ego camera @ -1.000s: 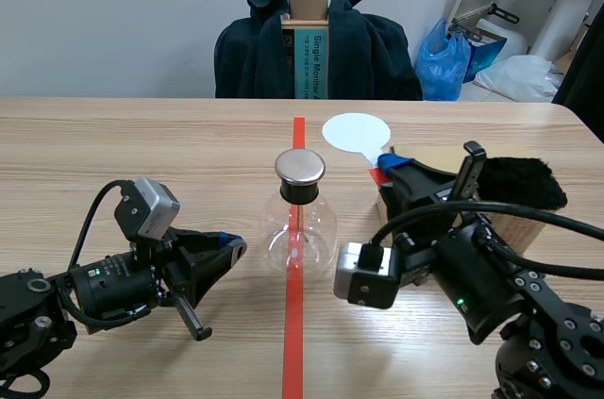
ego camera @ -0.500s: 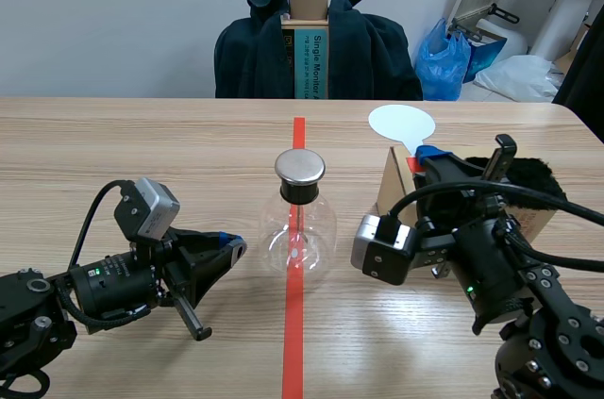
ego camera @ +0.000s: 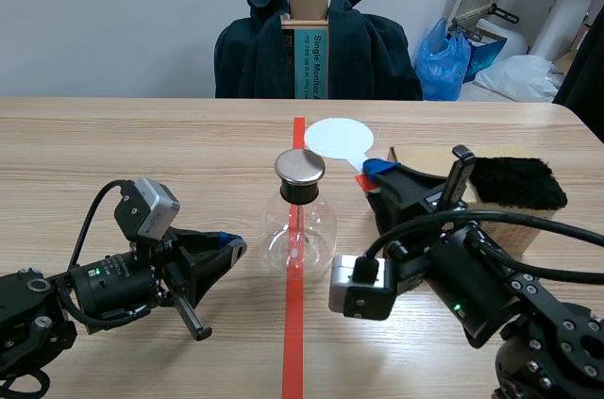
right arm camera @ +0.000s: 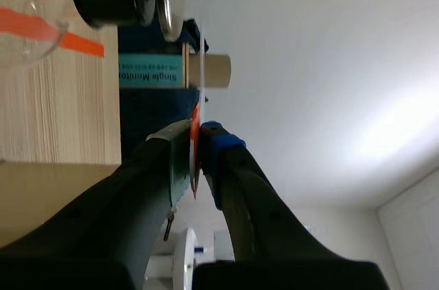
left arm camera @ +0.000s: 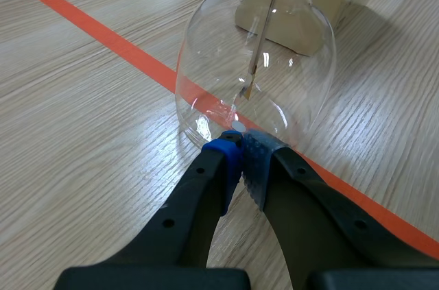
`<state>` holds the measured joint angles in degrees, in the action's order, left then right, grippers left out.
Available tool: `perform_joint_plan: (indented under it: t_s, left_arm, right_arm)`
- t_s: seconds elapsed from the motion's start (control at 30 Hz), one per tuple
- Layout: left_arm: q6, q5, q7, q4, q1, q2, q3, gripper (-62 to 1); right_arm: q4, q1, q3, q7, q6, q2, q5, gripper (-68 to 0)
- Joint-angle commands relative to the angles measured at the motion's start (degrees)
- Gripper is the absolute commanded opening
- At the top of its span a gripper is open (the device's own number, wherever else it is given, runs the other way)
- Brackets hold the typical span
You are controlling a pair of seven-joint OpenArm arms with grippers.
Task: Do the electroscope experiment.
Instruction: 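Move the plate toward and away from the electroscope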
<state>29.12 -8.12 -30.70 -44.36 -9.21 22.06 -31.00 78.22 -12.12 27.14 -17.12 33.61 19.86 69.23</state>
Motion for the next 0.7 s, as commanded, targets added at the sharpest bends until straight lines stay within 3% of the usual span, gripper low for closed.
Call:
perform_joint_plan:
  t_s: [0.0, 0.3, 0.67]
  left_arm:
    - [0.11, -0.57, -1.25, -1.44, -0.15, -0.11, 0.15, -58.1]
    - [0.11, -0.57, -1.25, -1.44, -0.15, -0.11, 0.15, -58.1]
    - [0.13, -0.57, -1.57, -1.44, -0.15, -0.11, 0.15, -58.1]
  right_arm:
    - [1.01, 0.55, -0.17, -1.51, 0.68, 0.61, -0.17, -66.9]
    - [1.01, 0.55, -0.17, -9.09, 0.68, 0.61, -0.17, -66.9]
    - [1.01, 0.55, -0.17, -11.58, 0.68, 0.61, -0.17, -66.9]
